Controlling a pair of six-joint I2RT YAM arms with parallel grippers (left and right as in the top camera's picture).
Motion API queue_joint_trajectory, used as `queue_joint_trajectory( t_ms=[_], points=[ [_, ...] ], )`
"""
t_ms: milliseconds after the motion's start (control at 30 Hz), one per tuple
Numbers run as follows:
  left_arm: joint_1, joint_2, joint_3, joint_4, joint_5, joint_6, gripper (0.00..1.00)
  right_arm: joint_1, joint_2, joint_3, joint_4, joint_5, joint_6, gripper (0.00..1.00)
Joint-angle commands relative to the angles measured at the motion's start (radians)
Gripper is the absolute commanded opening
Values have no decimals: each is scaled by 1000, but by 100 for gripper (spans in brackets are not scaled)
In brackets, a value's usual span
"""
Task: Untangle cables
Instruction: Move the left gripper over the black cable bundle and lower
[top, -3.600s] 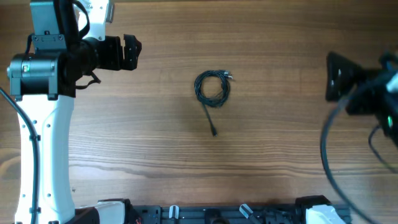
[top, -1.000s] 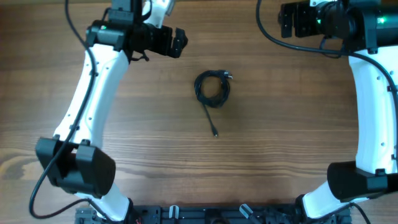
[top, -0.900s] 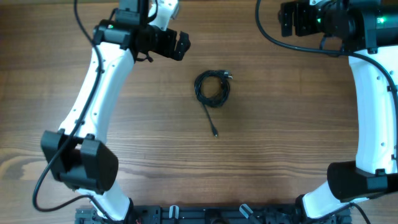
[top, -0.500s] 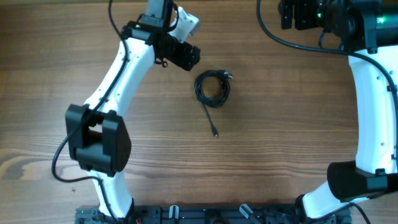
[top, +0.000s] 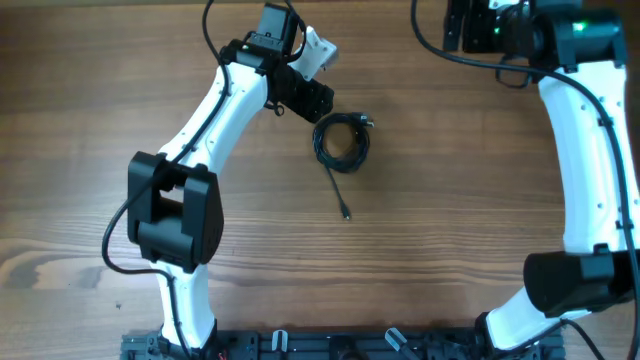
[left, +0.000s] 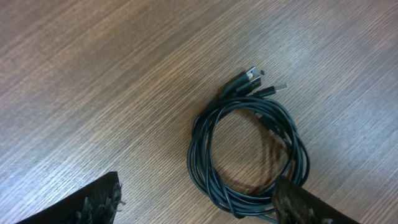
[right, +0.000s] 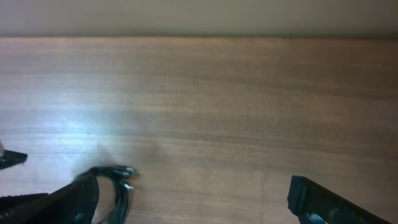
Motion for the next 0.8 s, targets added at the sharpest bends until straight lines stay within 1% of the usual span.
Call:
queue_joint_trajectory(
  t_ms=[0, 133, 333, 467, 600, 633, 767],
  points=[
    [-2, 45, 15, 3, 19, 17, 78, -3, 19, -45, 16, 17, 20, 100],
    [-2, 68, 15, 3, 20, 16, 78, -3, 19, -93, 37, 16, 30, 100],
    [-6, 103, 12, 4, 65, 13, 72, -3, 19, -156, 76, 9, 52, 100],
    [-21, 108, -13, 23, 64, 13, 67, -3, 19, -163, 76, -6, 51, 100],
    [-41, 108, -48, 49, 64, 13, 65, -3, 19, -163, 77, -6, 54, 100],
    [-53, 108, -64, 57, 64, 13, 63, -3, 19, -163, 76, -6, 55, 100],
    [-72, 108, -107, 99, 54, 13, 62, -3, 19, -163, 74, -10, 58, 100]
  ],
)
